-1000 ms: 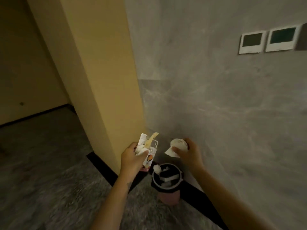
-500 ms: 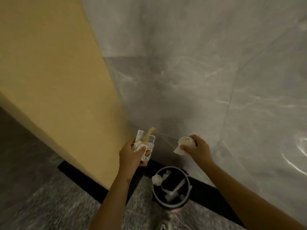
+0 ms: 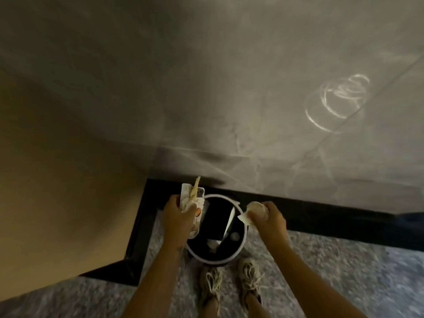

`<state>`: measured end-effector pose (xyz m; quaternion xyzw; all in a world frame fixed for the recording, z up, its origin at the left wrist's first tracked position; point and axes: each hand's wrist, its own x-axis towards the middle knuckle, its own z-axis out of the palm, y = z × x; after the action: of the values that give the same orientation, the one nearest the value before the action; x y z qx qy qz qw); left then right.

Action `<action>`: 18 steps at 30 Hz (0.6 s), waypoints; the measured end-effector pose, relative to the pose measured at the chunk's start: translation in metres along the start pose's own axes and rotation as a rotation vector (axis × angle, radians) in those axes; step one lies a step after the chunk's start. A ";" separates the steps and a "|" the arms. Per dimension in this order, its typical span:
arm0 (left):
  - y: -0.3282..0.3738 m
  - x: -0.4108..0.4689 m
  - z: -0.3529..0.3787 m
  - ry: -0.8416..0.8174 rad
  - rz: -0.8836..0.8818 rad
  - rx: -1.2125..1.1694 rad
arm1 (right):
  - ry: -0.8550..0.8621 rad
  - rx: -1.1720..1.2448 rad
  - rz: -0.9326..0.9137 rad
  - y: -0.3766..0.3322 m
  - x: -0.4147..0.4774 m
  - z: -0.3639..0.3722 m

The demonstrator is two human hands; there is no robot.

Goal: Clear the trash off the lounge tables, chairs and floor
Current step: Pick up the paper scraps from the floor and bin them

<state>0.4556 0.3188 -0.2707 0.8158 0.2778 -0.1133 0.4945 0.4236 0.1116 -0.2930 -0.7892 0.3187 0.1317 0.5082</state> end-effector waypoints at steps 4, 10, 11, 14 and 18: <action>-0.065 0.035 0.048 -0.032 -0.101 0.021 | 0.021 -0.080 0.159 0.067 0.036 0.051; -0.137 0.071 0.101 -0.067 -0.179 0.068 | -0.015 -0.151 0.257 0.138 0.078 0.114; -0.144 0.078 0.107 -0.050 -0.169 0.072 | -0.021 -0.154 0.251 0.142 0.087 0.123; -0.156 0.092 0.124 -0.061 -0.148 0.079 | -0.059 -0.103 0.227 0.142 0.109 0.150; -0.163 0.105 0.142 -0.071 -0.145 0.212 | -0.126 -0.178 0.149 0.134 0.125 0.177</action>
<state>0.4626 0.2891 -0.5089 0.8367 0.3047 -0.2064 0.4055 0.4541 0.1849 -0.5353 -0.7955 0.3309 0.2462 0.4439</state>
